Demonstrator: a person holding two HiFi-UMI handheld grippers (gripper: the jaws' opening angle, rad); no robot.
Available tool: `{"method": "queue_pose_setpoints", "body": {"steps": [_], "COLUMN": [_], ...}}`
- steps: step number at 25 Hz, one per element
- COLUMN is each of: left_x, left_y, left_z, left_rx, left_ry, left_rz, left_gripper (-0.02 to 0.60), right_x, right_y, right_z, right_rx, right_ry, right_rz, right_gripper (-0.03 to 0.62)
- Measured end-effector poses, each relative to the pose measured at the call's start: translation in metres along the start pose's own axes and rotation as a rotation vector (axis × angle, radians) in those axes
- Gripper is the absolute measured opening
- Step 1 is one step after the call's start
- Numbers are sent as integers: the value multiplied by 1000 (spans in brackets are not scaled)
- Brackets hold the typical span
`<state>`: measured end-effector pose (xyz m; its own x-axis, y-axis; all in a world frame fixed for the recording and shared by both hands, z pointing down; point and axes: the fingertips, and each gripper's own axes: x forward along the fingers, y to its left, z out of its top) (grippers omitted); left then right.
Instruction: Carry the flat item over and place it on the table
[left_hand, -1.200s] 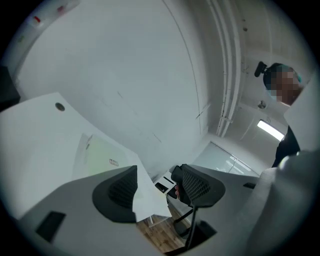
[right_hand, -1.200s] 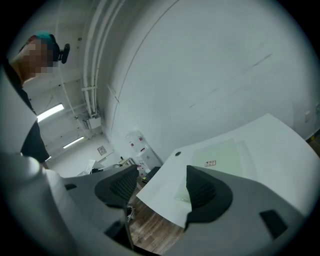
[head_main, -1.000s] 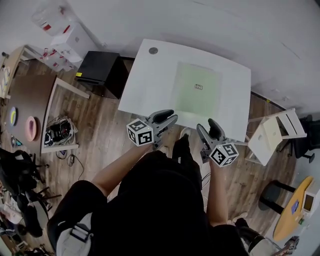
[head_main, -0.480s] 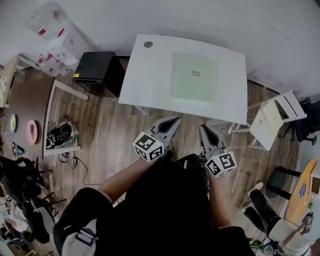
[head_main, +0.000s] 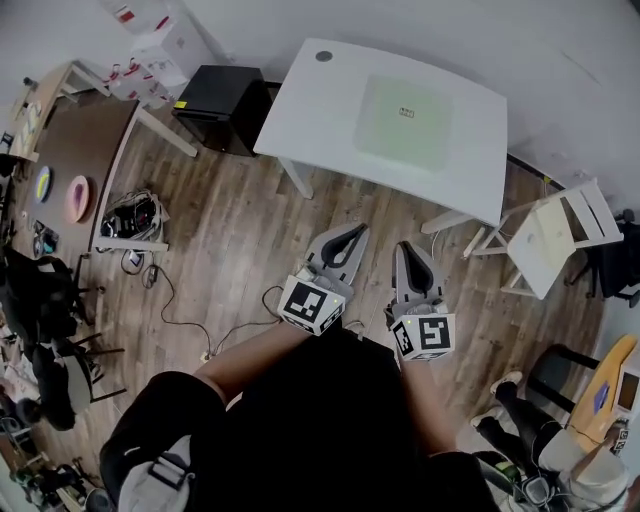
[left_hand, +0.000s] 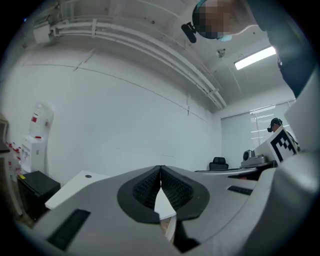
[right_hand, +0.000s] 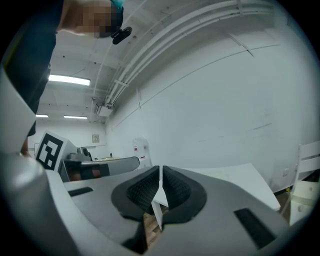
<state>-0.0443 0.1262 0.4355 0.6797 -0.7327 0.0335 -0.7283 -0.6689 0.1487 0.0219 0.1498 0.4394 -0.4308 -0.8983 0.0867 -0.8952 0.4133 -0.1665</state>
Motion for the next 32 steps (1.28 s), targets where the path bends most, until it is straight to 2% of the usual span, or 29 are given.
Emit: {"method": "queue_pose_setpoints", "body": {"steps": [5, 10, 13, 17, 22, 26, 32], "left_x": [-38, -58, -63, -66, -69, -69, -53], "left_y": [-51, -88, -97, -101, -89, -75, -50], "left_z": [-4, -5, -6, -11, -7, 8, 15], "left_rx": [74, 77, 91, 92, 50, 67, 53], "left_ry": [-6, 6, 11, 35, 18, -2, -44], "left_rz": [68, 45, 46, 37, 47, 38, 43], "left_gripper": [14, 14, 14, 15, 15, 15, 15], "right_x": [-49, -84, -95, -100, -92, -78, -48], "right_y": [16, 37, 35, 31, 39, 46, 44], "right_z": [-17, -16, -14, -1, 11, 18, 19], "right_rx": [18, 18, 32, -42, -129, -151, -154], "right_ry": [-3, -15, -12, -9, -3, 1, 4], "right_rz": [-50, -65, -89, -135, -164, -176, -185], "right_gripper": [43, 41, 41, 40, 40, 40, 38]}}
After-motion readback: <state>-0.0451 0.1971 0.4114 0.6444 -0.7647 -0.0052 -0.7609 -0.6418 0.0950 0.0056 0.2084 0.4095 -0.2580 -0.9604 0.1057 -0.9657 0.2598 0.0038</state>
